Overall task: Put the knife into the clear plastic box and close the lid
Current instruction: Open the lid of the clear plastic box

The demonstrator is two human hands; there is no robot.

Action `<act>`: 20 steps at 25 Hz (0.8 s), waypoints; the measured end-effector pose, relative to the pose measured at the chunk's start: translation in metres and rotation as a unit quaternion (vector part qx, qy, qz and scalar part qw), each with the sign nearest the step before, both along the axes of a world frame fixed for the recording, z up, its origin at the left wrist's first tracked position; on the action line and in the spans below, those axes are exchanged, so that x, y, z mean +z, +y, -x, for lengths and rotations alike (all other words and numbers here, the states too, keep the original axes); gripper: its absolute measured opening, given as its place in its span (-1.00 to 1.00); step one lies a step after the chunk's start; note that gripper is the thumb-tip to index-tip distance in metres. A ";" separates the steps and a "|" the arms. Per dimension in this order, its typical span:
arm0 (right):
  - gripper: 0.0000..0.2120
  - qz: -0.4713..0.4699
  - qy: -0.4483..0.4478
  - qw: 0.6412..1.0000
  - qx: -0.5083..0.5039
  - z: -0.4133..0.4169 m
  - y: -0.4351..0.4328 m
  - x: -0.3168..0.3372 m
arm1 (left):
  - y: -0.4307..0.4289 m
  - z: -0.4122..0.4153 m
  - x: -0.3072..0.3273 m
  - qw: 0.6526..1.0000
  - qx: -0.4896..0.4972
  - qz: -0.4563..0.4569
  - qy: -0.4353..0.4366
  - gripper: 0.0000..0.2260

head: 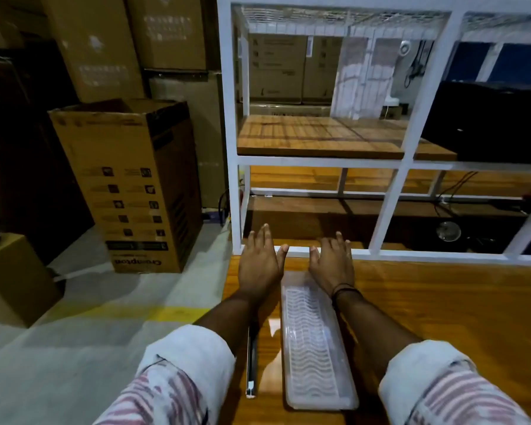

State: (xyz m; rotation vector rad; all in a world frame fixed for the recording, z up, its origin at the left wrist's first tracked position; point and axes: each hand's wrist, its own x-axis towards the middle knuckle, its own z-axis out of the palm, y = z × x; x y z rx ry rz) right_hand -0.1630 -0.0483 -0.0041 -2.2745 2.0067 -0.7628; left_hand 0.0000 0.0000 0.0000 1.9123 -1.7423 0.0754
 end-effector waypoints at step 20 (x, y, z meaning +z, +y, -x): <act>-0.53 -0.130 -0.068 0.985 -0.087 0.003 -0.001 -0.045 | -0.003 0.029 -0.042 0.992 0.033 -0.110 0.056 -0.63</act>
